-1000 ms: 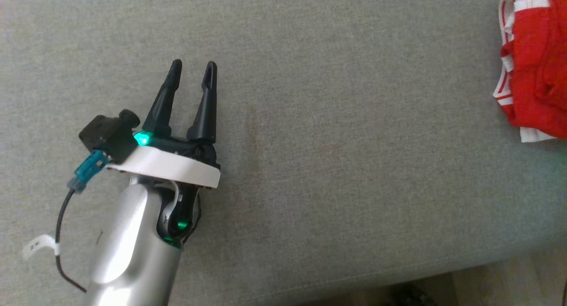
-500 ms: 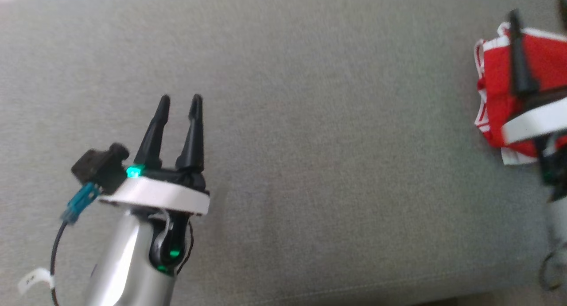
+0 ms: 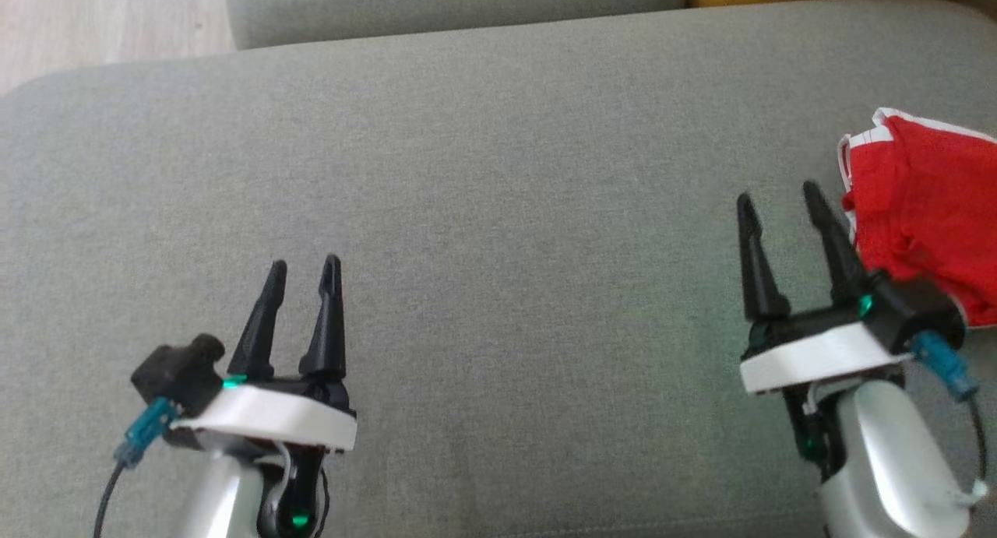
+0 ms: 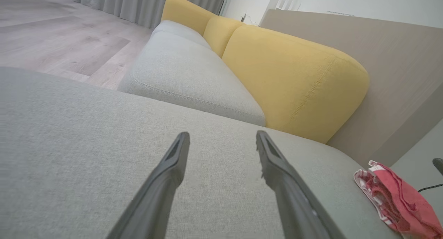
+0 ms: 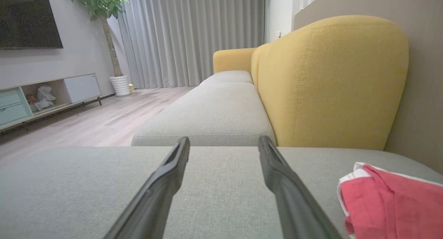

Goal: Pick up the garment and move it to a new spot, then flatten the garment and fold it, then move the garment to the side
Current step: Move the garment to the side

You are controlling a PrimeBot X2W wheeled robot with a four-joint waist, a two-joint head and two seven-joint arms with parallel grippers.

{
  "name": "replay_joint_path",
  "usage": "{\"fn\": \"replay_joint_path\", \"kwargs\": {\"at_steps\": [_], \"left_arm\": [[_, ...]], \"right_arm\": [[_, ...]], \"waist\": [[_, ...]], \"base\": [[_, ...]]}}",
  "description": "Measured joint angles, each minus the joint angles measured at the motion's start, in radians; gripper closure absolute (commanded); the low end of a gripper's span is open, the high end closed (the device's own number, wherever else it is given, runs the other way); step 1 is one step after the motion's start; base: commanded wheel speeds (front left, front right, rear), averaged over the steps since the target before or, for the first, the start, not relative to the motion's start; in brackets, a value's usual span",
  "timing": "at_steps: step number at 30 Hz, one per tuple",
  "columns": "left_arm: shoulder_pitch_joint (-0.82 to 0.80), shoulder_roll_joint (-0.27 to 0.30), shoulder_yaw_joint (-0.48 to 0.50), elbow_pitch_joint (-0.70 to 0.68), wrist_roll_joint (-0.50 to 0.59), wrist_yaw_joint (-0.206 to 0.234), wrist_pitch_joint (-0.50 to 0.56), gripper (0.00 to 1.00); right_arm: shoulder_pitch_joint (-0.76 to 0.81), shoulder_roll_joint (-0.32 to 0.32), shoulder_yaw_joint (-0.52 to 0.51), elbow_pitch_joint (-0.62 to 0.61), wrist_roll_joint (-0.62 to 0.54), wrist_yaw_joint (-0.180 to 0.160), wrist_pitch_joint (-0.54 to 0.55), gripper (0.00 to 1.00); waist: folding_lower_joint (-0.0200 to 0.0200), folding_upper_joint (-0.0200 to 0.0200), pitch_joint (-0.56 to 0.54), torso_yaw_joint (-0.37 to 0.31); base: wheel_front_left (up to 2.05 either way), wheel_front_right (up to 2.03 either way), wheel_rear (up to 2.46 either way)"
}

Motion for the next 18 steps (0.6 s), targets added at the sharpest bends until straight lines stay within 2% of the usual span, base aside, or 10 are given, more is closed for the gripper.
{"fn": "replay_joint_path", "kwargs": {"at_steps": [18], "left_arm": [[0.010, 0.000, 0.016, -0.030, 0.010, 0.008, 0.000, 0.00]], "right_arm": [[0.024, 0.026, -0.011, 0.006, -0.026, 0.000, -0.021, 0.00]], "waist": [[0.0000, 0.0000, -0.009, 0.003]], "base": [[0.00, 0.00, 0.00]]}}
